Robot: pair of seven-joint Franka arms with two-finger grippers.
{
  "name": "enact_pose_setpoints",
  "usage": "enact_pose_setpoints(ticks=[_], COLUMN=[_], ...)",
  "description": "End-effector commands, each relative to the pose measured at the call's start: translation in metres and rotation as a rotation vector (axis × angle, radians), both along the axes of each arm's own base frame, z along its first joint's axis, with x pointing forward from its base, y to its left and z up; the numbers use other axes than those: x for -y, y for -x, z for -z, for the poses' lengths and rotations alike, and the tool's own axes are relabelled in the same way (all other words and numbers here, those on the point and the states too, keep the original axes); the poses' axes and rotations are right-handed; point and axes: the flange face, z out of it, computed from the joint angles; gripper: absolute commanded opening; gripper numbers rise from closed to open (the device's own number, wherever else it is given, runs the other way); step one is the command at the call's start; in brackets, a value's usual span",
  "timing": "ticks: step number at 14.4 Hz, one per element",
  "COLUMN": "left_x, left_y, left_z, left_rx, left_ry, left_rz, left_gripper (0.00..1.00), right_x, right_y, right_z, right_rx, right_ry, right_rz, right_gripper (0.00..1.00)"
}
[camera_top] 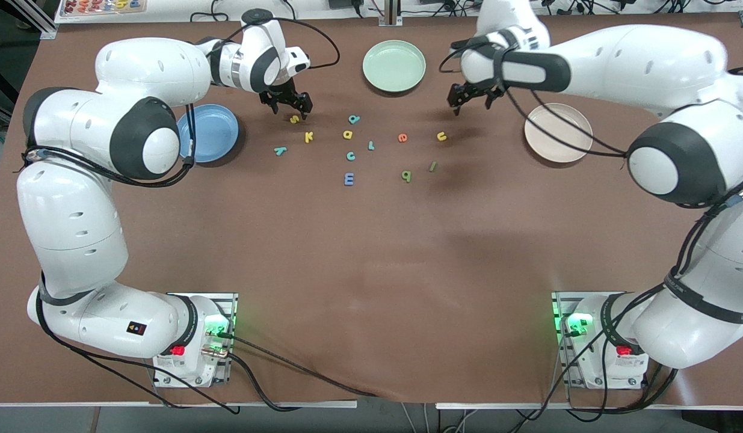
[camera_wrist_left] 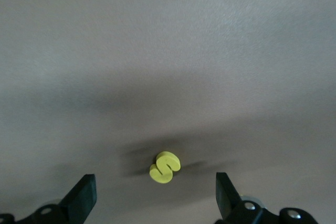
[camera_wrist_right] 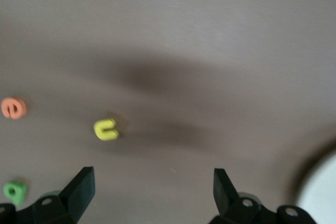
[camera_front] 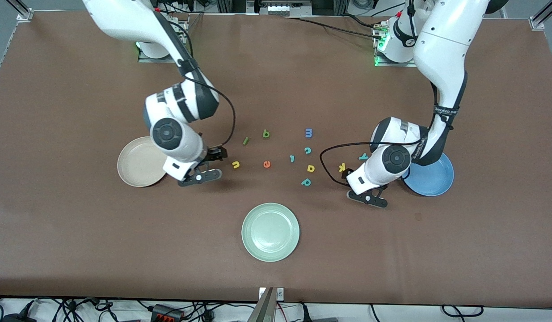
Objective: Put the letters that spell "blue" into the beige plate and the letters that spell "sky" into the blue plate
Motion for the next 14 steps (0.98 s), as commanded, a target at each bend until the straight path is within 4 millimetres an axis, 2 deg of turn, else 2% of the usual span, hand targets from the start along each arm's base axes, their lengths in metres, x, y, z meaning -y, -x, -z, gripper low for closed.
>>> enact_pose_setpoints(ticks=[1,3,4,5,9,11,14], left_x=[0.003,0.008,0.007,0.008,0.008,0.006,0.002], left_y=[-0.003,0.001,0.002,0.003,0.003,0.003,0.000], left_z=[-0.001,0.004,0.007,0.009,0.009,0.008,0.003], left_rx=[0.004,0.009,0.016,0.025,0.029,0.026,0.032], left_ry=[0.007,0.008,0.009,0.013,0.012,0.008,0.010], left_rz=[-0.022,-0.012,-0.012,-0.010,0.005,0.005,-0.004], left_gripper=[1.00,1.00,0.95,0.87,0.32,0.39,0.06], right_x=[-0.008,-0.015,-0.021,-0.027,-0.045,-0.053,-0.053], right_y=[-0.001,0.002,0.004,0.007,0.015,0.020,0.021], right_z=[0.023,0.036,0.041,0.044,0.057,0.067,0.075], right_rx=[0.005,0.016,0.020,0.029,0.045,0.052,0.049], right_ry=[0.004,0.003,0.003,0.002,-0.003,-0.004,0.005], right_rz=[0.032,0.031,0.046,0.060,0.052,0.037,0.030], right_gripper=[0.99,0.92,0.90,0.90,0.87,0.86,0.78])
